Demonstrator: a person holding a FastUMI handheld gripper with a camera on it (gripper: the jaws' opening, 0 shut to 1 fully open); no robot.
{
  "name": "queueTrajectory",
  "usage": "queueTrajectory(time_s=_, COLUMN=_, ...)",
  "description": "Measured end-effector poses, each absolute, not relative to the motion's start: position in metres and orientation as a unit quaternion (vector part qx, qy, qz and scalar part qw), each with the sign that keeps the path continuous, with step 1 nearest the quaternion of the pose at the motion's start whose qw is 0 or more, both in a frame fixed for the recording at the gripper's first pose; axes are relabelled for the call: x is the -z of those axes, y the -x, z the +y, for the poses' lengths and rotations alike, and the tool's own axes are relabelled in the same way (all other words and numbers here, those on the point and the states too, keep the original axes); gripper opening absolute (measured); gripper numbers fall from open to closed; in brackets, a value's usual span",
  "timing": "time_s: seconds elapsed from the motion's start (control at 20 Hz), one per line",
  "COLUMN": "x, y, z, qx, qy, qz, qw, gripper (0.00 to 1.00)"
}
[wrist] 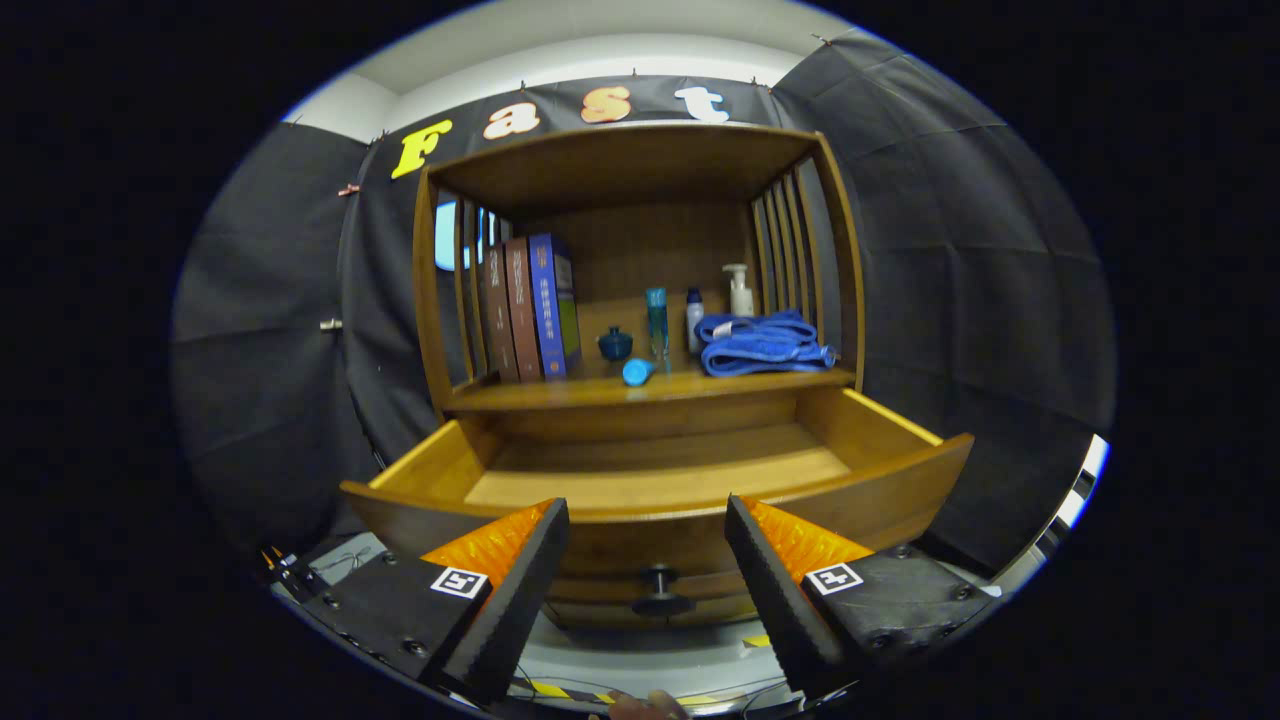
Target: Pull open the drawer, take out the items inside it, and place them on the countertop above the cabinet.
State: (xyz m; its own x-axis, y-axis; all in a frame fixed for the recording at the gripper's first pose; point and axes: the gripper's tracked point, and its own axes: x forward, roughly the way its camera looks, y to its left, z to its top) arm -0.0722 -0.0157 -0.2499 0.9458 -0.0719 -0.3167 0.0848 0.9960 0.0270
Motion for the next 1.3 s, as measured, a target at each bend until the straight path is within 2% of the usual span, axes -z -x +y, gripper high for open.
queueTrajectory(time_s=0.2, x=0.273, y=0.066, z=-0.025, qx=0.055, qy=-0.038, qz=0.182, qw=0.981, gripper=1.0)
queueTrajectory(time_s=0.35, x=0.283, y=0.06, z=-0.019, qx=0.04, qy=-0.04, qz=0.198, qw=0.979, gripper=1.0)
queueTrajectory(time_s=0.65, x=0.279, y=0.047, z=-0.021, qx=0.036, qy=-0.036, qz=0.188, qw=0.981, gripper=0.99)
queueTrajectory(time_s=1.3, x=0.286, y=-0.072, z=-0.024, qx=0.04, qy=-0.032, qz=0.185, qw=0.981, gripper=1.0)
